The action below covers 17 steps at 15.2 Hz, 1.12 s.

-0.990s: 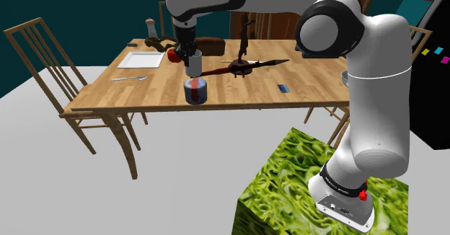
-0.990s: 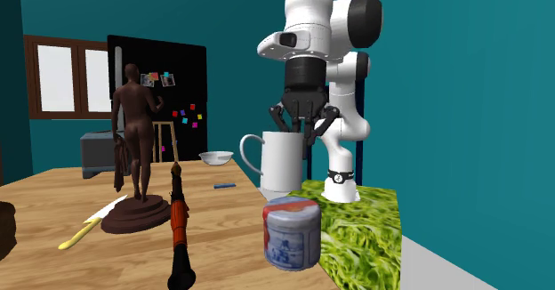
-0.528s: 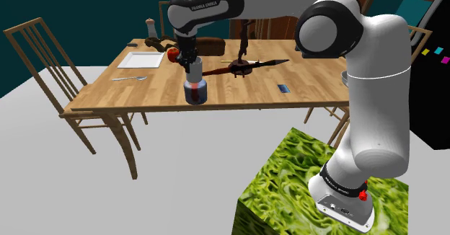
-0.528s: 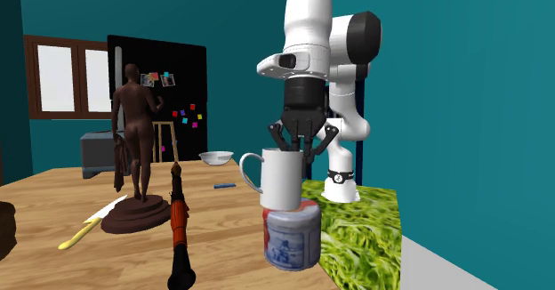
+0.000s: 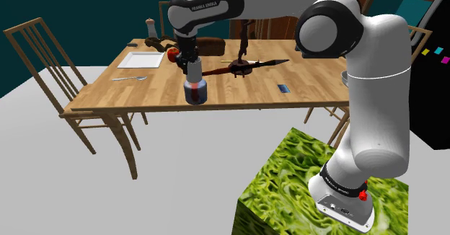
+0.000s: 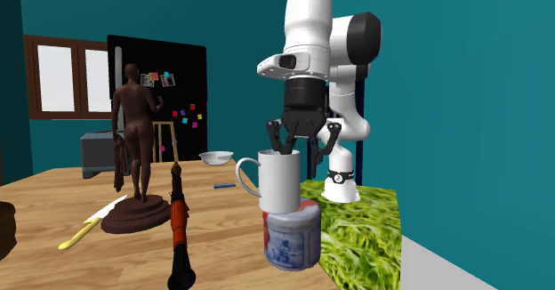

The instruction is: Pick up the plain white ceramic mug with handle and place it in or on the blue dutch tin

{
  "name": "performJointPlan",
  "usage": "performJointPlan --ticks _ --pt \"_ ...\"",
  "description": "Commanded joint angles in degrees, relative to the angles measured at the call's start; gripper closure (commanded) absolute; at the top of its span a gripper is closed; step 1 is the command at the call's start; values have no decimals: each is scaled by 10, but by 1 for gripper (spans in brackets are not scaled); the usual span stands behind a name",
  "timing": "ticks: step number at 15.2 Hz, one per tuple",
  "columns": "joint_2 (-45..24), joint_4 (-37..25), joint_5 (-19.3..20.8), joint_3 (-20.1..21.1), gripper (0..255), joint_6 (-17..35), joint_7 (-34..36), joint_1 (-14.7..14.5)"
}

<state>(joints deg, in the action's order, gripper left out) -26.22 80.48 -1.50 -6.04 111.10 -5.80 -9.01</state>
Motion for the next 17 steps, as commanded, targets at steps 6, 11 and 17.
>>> performJointPlan --ticks 6,11,17 --pt "3 -13 0 0 0 -17 0 0" --pt "10 -56 1 0 0 -67 1 0" --pt "10 -56 1 0 0 -67 1 0"
